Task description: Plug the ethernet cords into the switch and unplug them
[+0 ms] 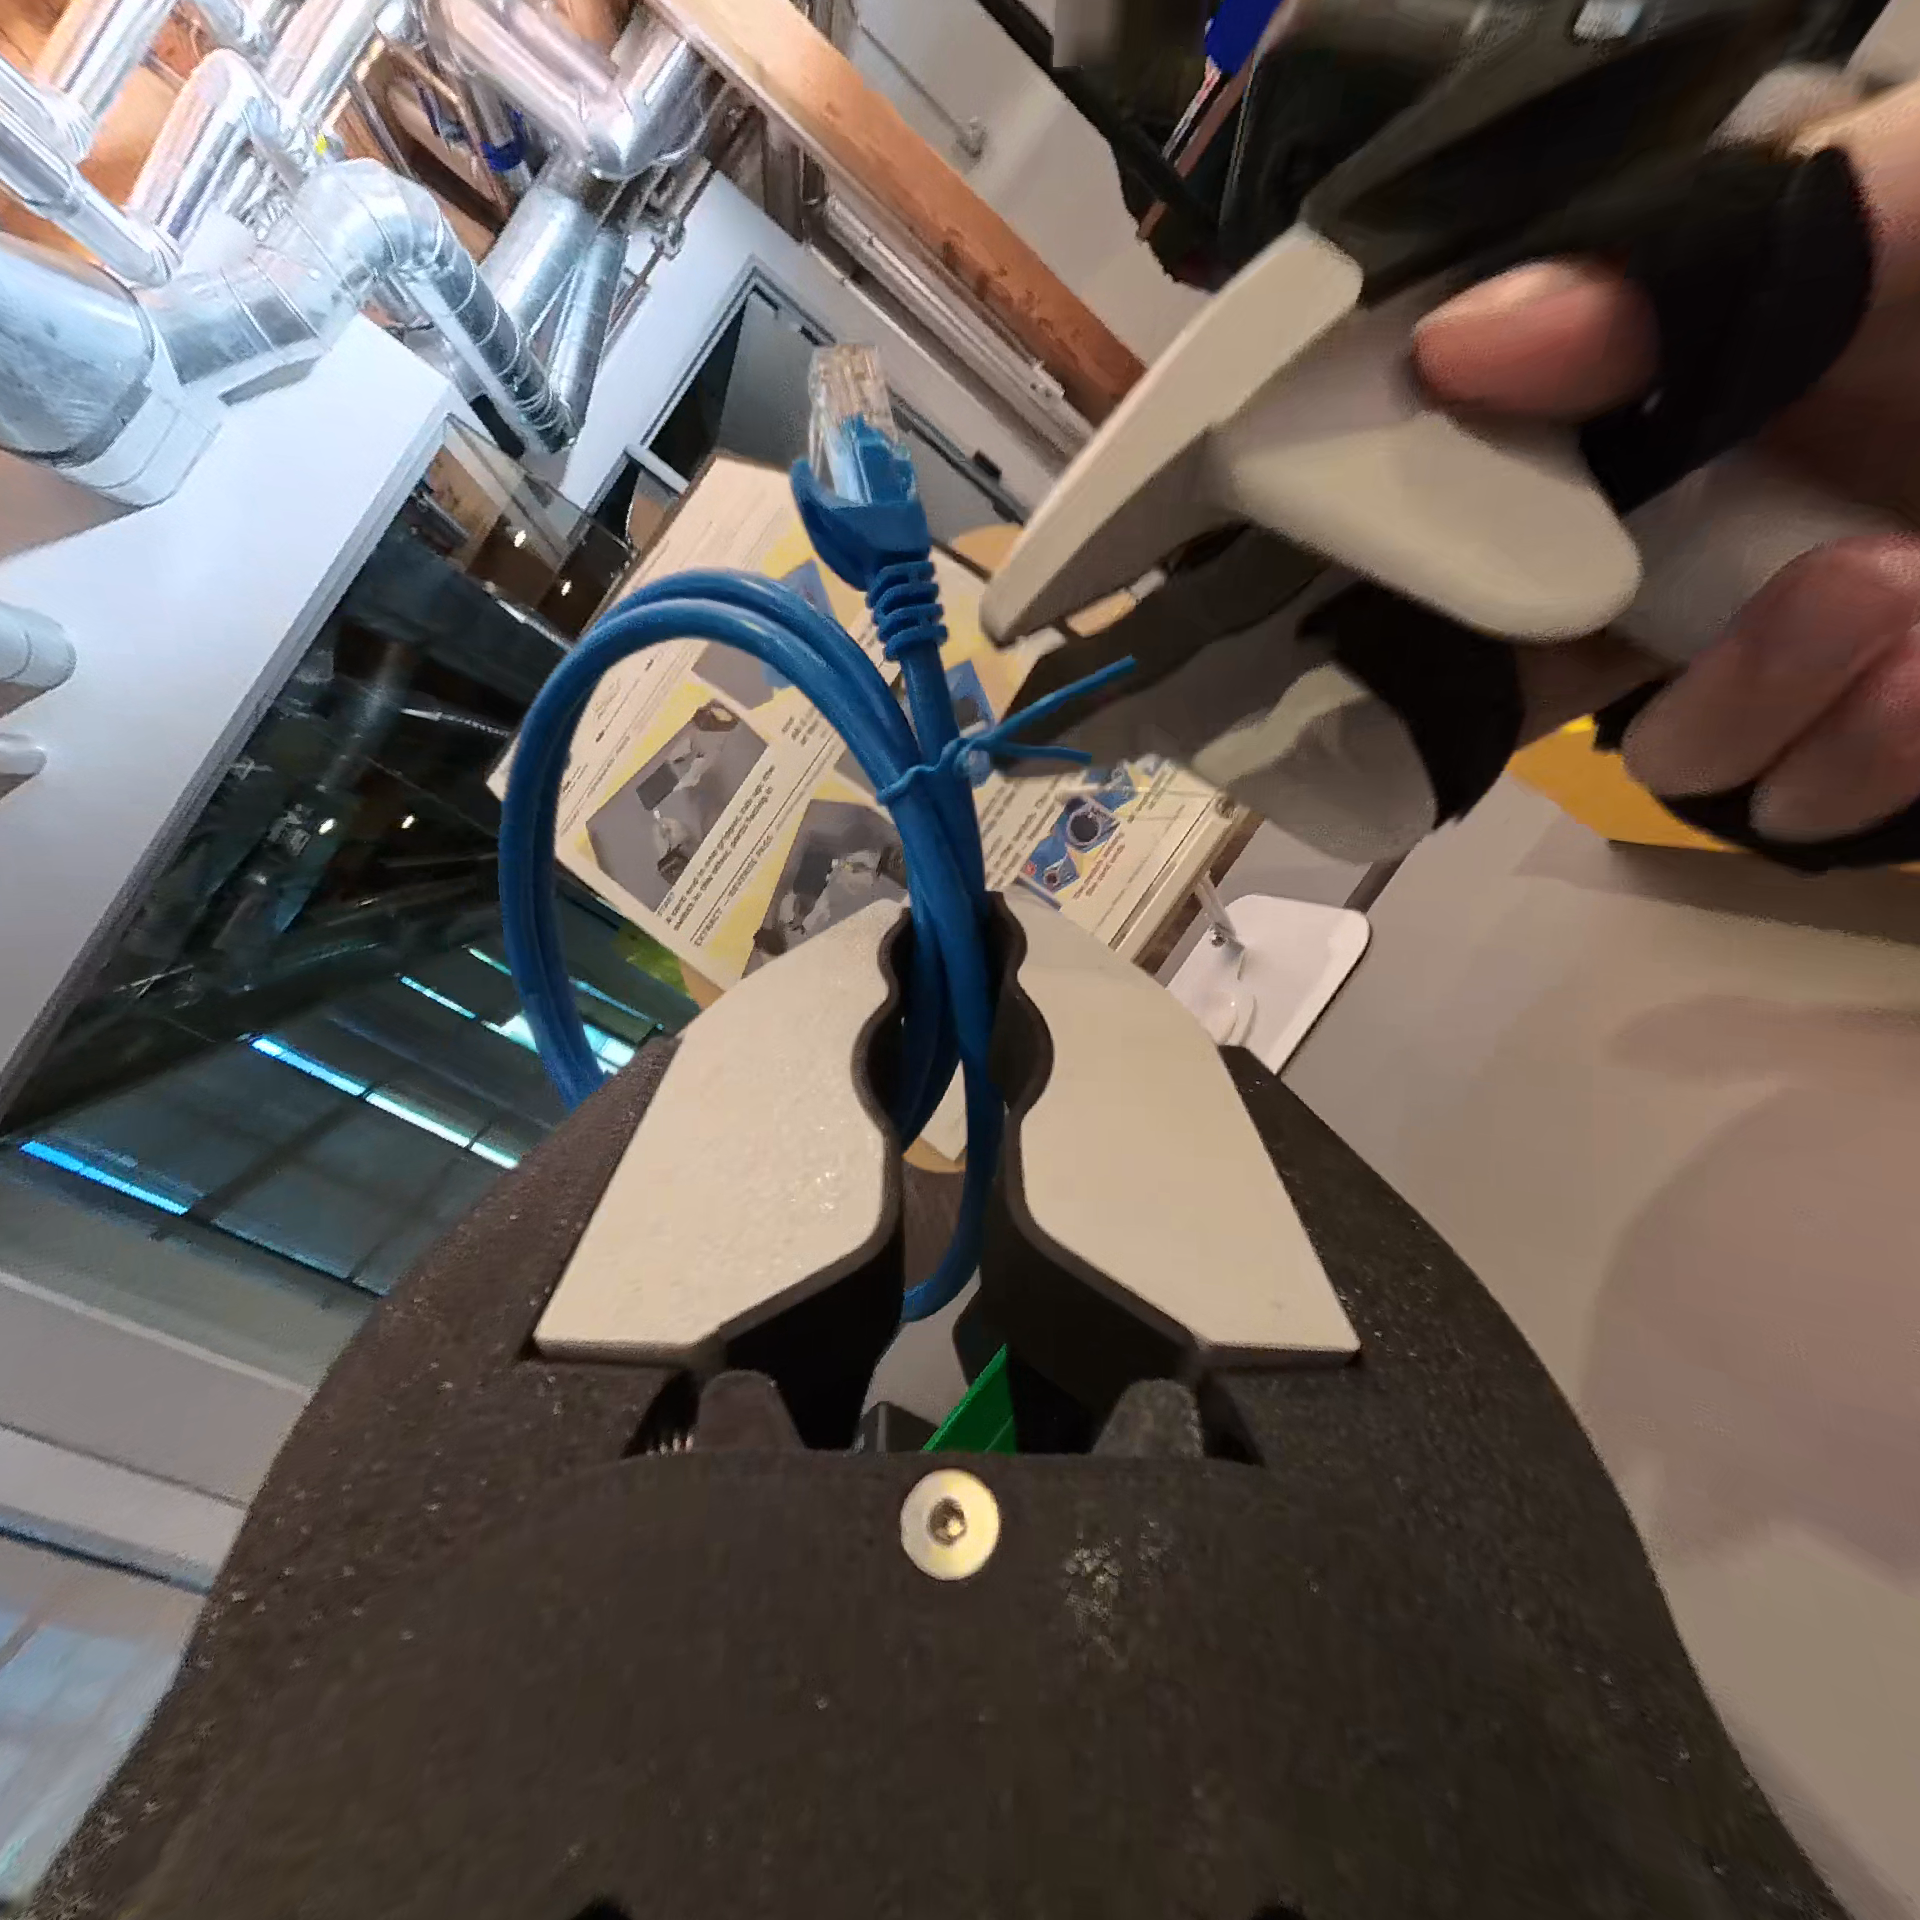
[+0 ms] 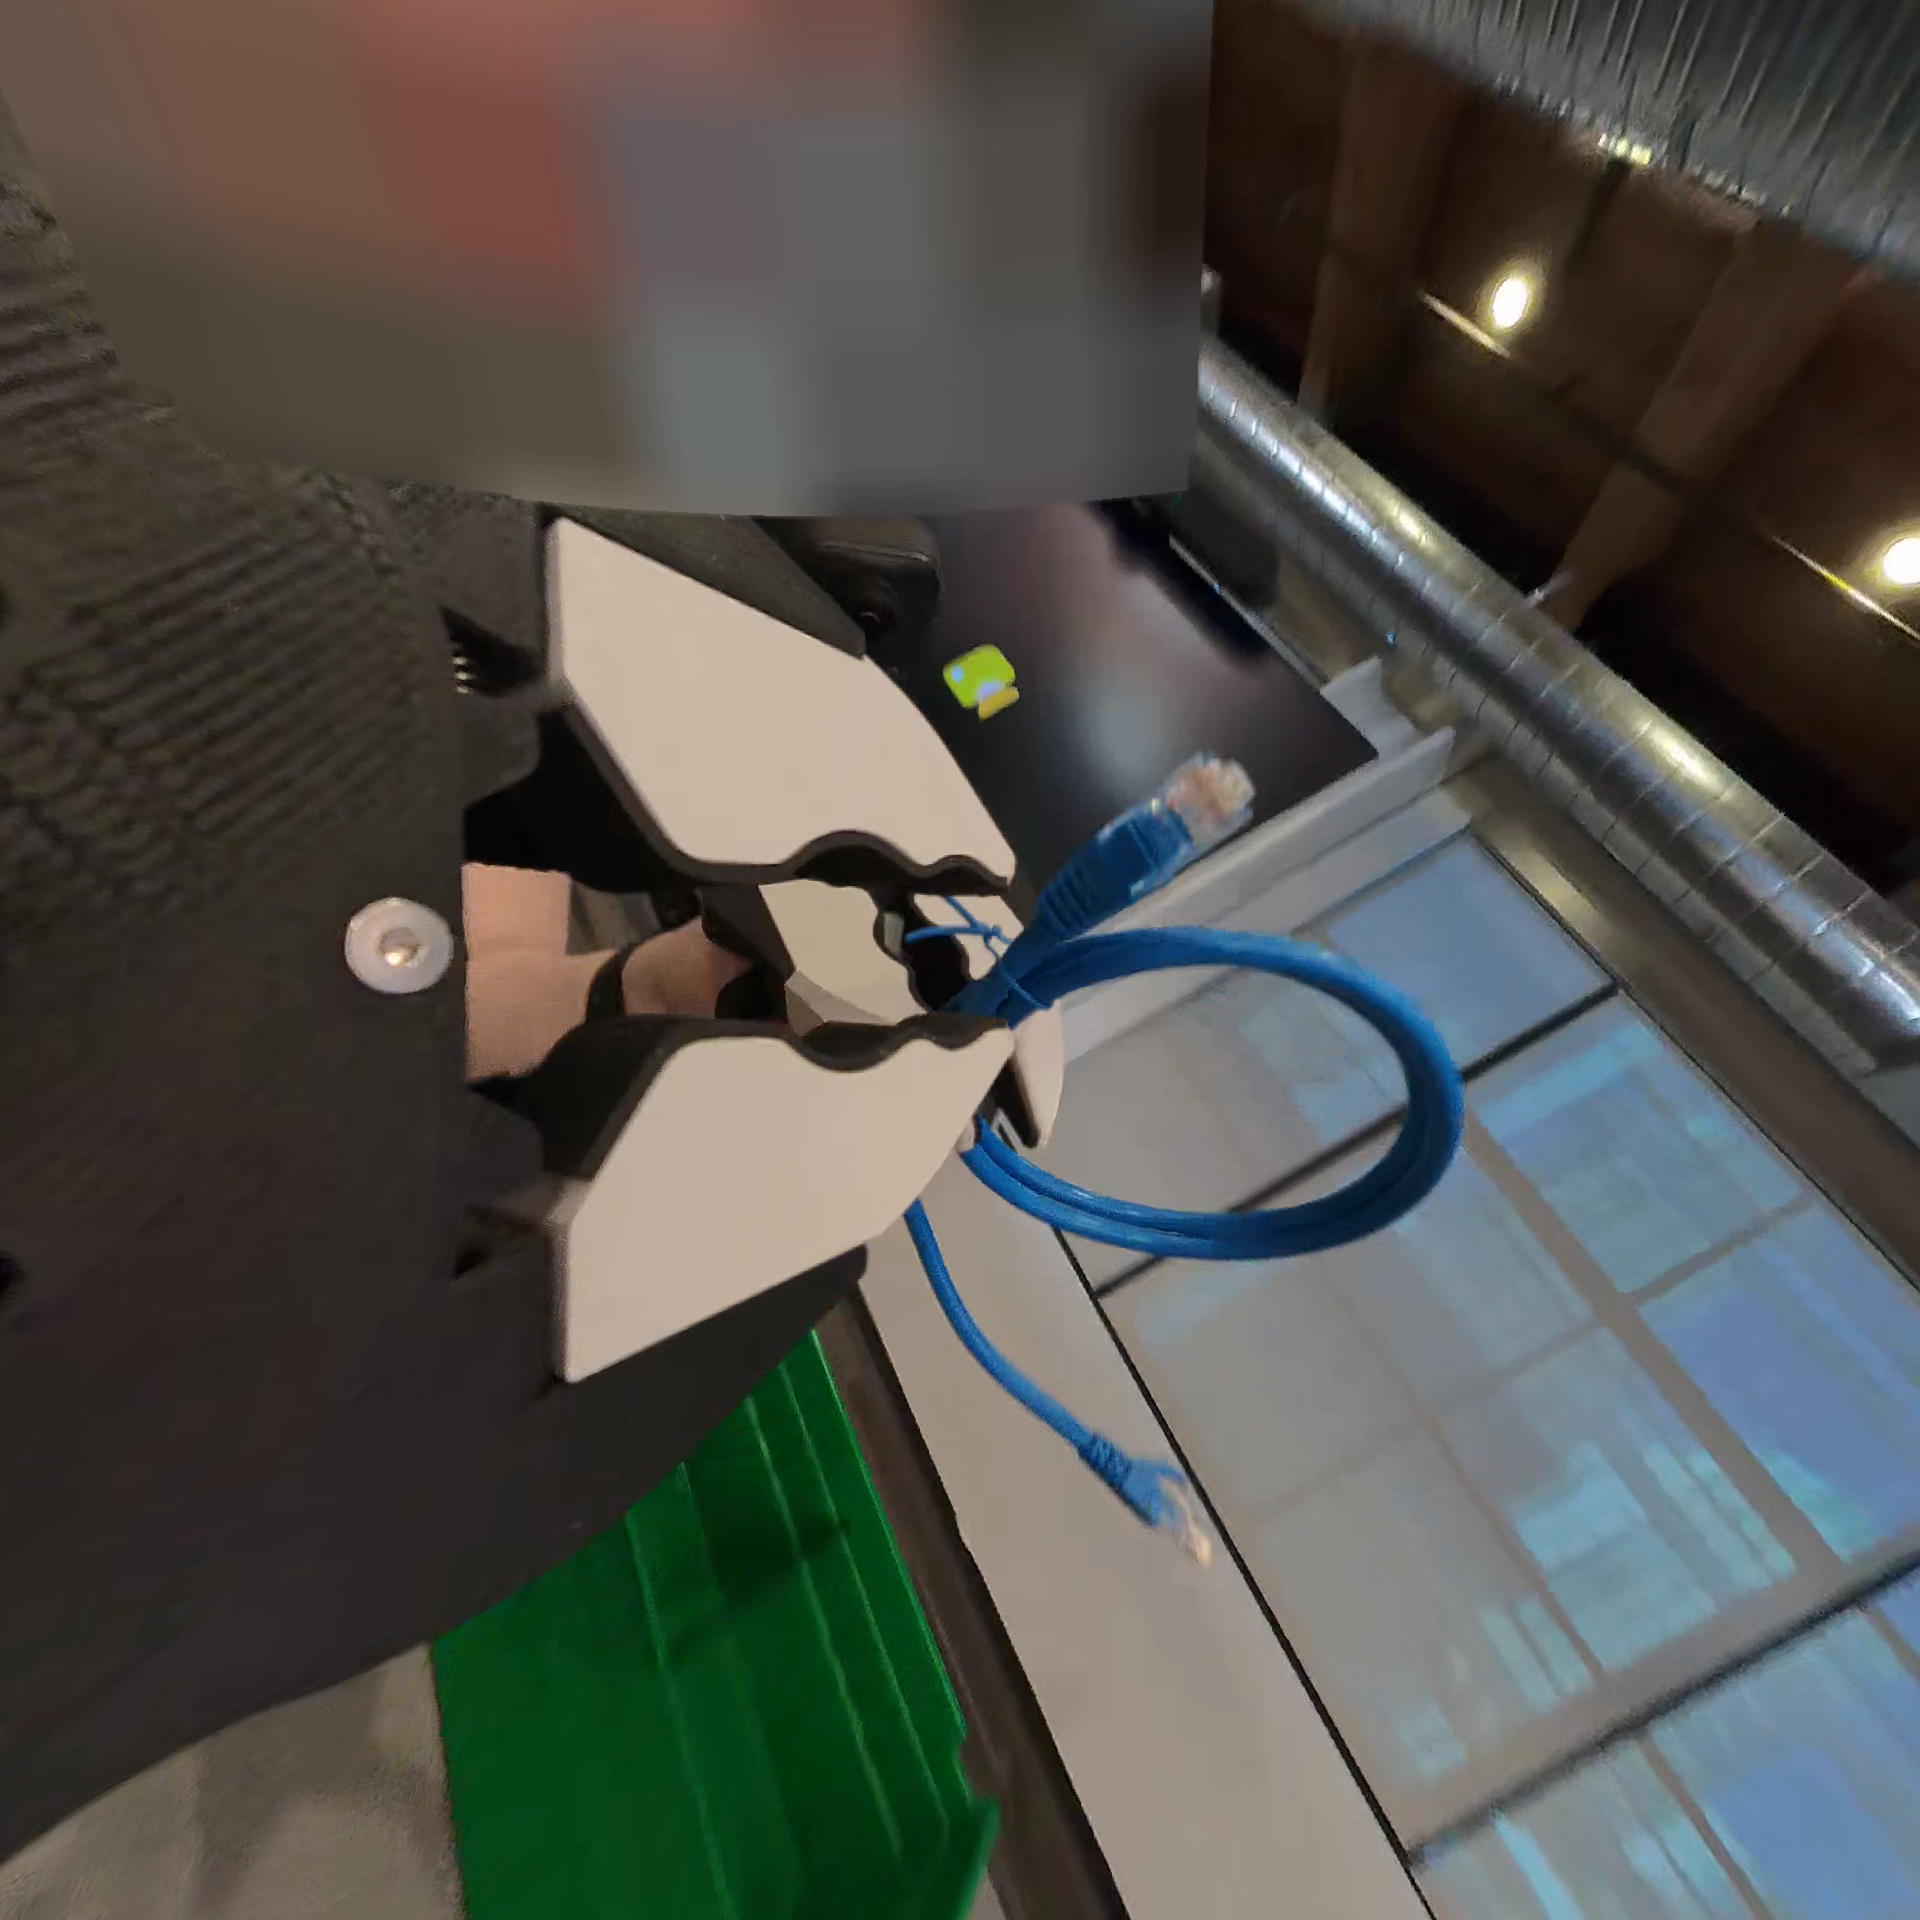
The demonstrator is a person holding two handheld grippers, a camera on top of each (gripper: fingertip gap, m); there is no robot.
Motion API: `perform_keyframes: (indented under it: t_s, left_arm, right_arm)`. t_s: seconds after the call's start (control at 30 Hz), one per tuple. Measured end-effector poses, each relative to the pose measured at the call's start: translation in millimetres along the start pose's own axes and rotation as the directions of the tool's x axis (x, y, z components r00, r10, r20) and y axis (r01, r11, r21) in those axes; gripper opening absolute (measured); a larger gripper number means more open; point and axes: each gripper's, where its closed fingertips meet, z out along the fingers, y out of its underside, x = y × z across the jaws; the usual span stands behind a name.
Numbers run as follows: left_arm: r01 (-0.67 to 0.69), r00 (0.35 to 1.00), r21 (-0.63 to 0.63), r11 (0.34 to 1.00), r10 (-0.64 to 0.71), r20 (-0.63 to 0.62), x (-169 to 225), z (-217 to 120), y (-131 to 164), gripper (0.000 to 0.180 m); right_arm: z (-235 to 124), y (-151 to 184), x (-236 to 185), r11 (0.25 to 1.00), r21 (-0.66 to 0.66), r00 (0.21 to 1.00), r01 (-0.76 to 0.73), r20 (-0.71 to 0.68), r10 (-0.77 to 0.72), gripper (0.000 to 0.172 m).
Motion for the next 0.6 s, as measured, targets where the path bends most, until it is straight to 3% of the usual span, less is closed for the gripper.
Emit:
perform_keyframes:
  t_s: [0.1,0.23,0.6]
  left_arm:
    - [0.008,1.0,0.017,1.0,-0.008,-0.024,5,-2,-5,0.011]
    - [0.002,0.999,0.019,1.0,-0.002,-0.033,7,-3,-7,0.011]
    - [-0.063,0.998,-0.042,0.997,0.062,-0.021,11,3,2,0.011]
  right_arm:
    - [4,14,-2,0.995,-0.084,0.997,-0.048,0.055,0.052,0.023]
    - [2,12,-4,0.995,-0.073,0.994,-0.069,0.082,0.075,0.016]
    - [-6,17,4,0.98,-0.194,0.989,0.044,-0.128,-0.07,0.018]
